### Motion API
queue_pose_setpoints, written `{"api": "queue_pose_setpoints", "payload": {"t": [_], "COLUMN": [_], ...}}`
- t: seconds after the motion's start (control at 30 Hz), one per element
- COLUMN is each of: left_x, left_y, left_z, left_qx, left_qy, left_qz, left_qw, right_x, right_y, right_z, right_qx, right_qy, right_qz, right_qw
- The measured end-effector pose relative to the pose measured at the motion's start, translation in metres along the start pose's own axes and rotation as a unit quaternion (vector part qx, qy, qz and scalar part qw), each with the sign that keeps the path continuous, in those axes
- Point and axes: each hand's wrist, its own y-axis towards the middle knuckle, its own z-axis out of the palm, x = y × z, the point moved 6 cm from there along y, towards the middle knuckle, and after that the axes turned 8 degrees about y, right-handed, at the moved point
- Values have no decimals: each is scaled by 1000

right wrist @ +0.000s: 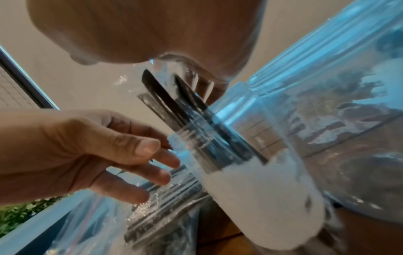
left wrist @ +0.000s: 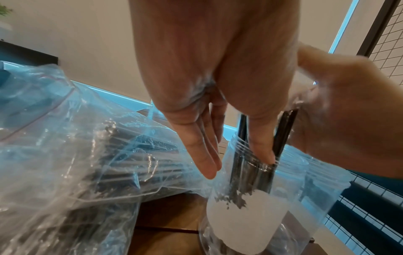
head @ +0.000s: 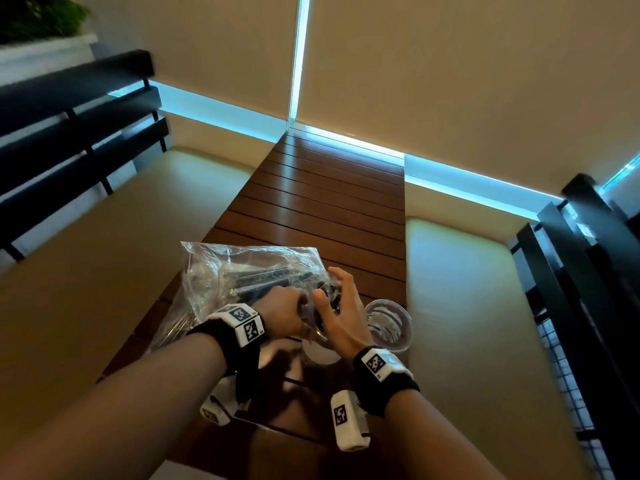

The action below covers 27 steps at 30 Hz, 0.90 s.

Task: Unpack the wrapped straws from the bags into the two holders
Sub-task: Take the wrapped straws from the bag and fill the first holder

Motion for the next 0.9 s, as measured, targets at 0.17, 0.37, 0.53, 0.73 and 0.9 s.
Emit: {"api": "queue_pose_setpoints", "payload": {"t": [0.17,0.37,0.53,0.73,0.9], "left_x": [10,25,53,156,205], "left_y": [-4,-14,-34,-60,-55], "left_z": [-9,-33,-80,-98,-38], "left_qx": [1,-52,-256,-328,-137], "left_qy": [10,-4,-42,-135,-288], "left_qz": [3,19,-9,-318,-361], "left_qw": [1000,998,966,879,876], "right_x": [9,8,58,109,111], "right_y": [16,13,26,38,30], "right_z": [13,22,15,87,155], "right_qx": [-32,-25,-103,69,265], "right_qy": [-100,-194,-283,-214,-207], "right_qz": [-46,-52,-121,-225,-190], "right_qw": [993,979,946,948,922]}}
